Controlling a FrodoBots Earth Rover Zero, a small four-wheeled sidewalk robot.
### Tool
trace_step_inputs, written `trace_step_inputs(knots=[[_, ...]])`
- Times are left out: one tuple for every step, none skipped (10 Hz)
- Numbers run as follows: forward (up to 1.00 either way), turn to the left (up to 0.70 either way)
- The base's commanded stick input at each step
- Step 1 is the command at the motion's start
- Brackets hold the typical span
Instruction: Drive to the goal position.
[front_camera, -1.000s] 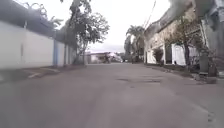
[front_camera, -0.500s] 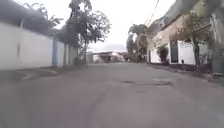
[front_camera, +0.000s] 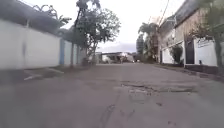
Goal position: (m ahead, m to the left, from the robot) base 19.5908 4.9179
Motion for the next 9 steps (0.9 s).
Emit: trace_step_inputs(knots=[[1.00, 0.00], [1.00, 0.00], [1.00, 0.00], [1.00, 0.00], [1.00, 0.00], [1.00, 0.00], [1.00, 0.00], [1.00, 0.00], [1.00, 0.08]])
